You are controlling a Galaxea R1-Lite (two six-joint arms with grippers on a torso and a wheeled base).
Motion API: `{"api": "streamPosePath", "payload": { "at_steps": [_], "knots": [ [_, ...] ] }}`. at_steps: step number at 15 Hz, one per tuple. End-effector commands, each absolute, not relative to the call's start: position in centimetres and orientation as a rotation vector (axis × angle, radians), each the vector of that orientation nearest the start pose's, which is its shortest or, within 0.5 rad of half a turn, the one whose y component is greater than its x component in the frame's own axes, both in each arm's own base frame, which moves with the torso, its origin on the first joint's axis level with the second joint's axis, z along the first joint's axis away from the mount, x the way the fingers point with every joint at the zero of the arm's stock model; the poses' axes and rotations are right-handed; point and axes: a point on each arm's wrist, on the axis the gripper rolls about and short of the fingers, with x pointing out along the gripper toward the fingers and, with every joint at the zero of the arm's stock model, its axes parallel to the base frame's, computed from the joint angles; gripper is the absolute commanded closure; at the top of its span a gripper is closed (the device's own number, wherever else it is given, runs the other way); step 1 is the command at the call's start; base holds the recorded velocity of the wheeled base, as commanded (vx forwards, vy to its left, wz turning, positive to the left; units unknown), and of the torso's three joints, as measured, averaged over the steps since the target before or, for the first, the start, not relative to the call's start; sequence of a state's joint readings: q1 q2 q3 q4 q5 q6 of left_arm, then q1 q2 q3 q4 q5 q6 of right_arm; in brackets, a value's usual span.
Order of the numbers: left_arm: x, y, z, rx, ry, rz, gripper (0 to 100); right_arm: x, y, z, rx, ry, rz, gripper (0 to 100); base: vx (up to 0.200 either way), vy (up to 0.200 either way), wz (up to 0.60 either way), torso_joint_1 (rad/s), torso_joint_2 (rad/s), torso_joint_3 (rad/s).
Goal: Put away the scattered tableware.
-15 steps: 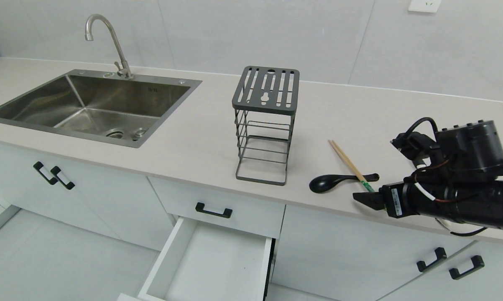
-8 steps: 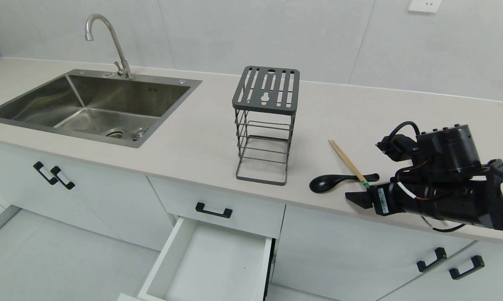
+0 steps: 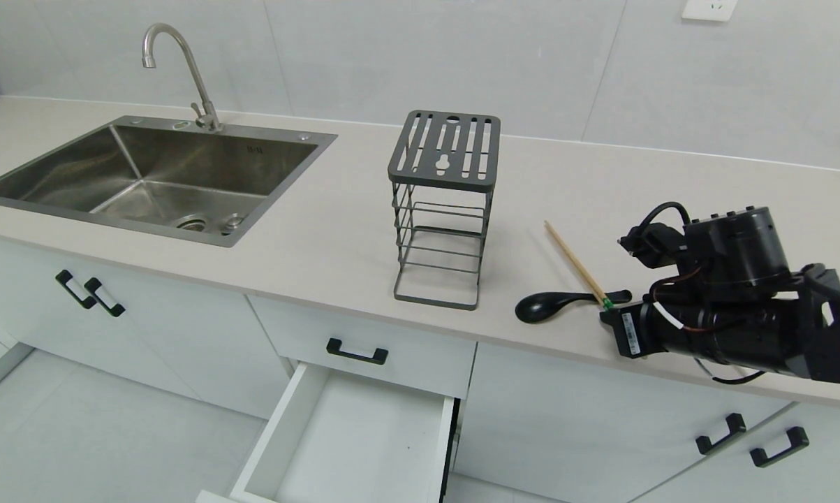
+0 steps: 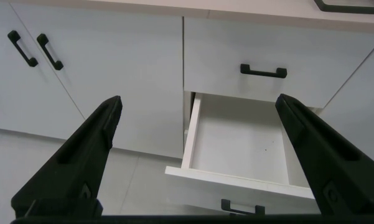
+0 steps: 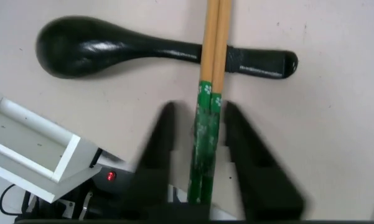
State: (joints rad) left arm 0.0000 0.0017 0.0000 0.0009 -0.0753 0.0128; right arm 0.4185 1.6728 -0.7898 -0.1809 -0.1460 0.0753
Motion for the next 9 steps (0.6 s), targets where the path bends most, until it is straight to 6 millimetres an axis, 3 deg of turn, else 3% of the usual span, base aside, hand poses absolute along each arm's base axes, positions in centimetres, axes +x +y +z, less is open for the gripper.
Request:
{"api": "streamPosePath", "payload": {
  "at_steps": [1,4,9],
  "knots": [
    [-2.3,-0.2,7.6,0.014,0.003,-0.075,0,25.6,11.0,14.6,-0.123,0.684,0.233,100,0.0,0.0,0.0,0.0,0.0,0.0],
    [-2.3,-0.2,7.5,0.012,0.004,-0.075,0,25.6,10.4,14.5,-0.118,0.686,0.217,100,0.0,0.0,0.0,0.0,0.0,0.0],
    [-2.3,-0.2,7.5,0.012,0.004,-0.075,0,23.3,10.0,19.2,-0.11,0.505,0.267,100,0.0,0.0,0.0,0.0,0.0,0.0]
  ]
}}
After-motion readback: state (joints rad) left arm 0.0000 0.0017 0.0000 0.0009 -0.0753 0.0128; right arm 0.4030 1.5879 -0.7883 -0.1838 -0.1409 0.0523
